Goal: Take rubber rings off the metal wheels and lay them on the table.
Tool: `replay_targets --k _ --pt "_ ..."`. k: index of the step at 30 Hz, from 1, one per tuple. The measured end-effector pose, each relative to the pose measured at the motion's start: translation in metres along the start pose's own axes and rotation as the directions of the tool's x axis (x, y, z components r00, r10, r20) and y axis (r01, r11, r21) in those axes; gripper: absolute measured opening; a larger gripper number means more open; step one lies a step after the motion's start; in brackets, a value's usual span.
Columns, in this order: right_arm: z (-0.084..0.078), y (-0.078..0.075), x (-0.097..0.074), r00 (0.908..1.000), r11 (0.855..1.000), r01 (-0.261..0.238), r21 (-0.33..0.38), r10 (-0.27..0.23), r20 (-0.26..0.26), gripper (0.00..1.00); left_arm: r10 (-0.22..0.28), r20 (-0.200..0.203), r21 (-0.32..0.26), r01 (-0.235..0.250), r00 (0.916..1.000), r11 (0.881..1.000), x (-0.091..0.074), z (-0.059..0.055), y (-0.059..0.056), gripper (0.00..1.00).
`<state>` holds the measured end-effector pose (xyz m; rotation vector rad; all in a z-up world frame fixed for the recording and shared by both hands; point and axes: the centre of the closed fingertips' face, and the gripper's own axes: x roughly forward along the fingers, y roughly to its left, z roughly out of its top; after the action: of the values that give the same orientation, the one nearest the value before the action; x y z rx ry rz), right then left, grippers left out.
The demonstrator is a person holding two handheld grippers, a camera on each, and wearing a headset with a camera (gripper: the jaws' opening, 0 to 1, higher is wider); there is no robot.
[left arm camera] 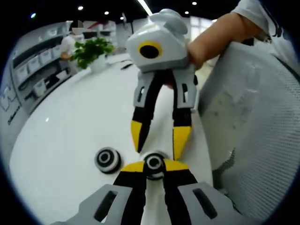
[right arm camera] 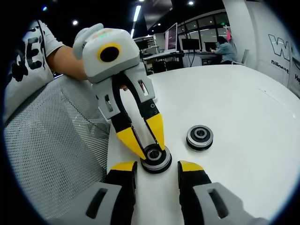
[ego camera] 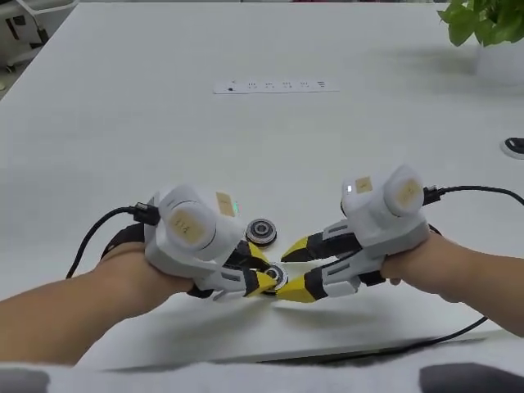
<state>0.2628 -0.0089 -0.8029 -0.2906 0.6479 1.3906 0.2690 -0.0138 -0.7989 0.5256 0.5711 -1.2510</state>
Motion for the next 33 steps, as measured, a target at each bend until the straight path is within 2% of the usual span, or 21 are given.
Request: replay_targets --k 6,14,23,33 --pt "-0.003 0.002 0.003 0.9999 1.000 -0.013 0.019 0.013 -0.002 0.28 0.002 0.006 -0.013 -0.002 1.0000 1.000 0.002 -0.001 0.003 0.14" --pt "-0.006 0.002 0.004 1.0000 1.000 -0.005 0.010 0.005 -0.004 0.23 0.003 0.010 -0.010 -0.003 0.9999 1.000 0.003 -0.001 0.006 0.14" --pt "-0.007 0.003 0.002 0.9998 0.999 -0.003 -0.046 0.002 -0.022 0.20 0.006 0.012 -0.007 -0.006 0.9999 1.000 0.005 -0.001 0.009 0.14" --pt "-0.009 0.002 -0.001 0.9994 0.998 -0.001 -0.067 -0.002 -0.035 0.14 0.012 0.013 -0.009 -0.012 0.9998 1.000 0.006 -0.001 0.013 0.14"
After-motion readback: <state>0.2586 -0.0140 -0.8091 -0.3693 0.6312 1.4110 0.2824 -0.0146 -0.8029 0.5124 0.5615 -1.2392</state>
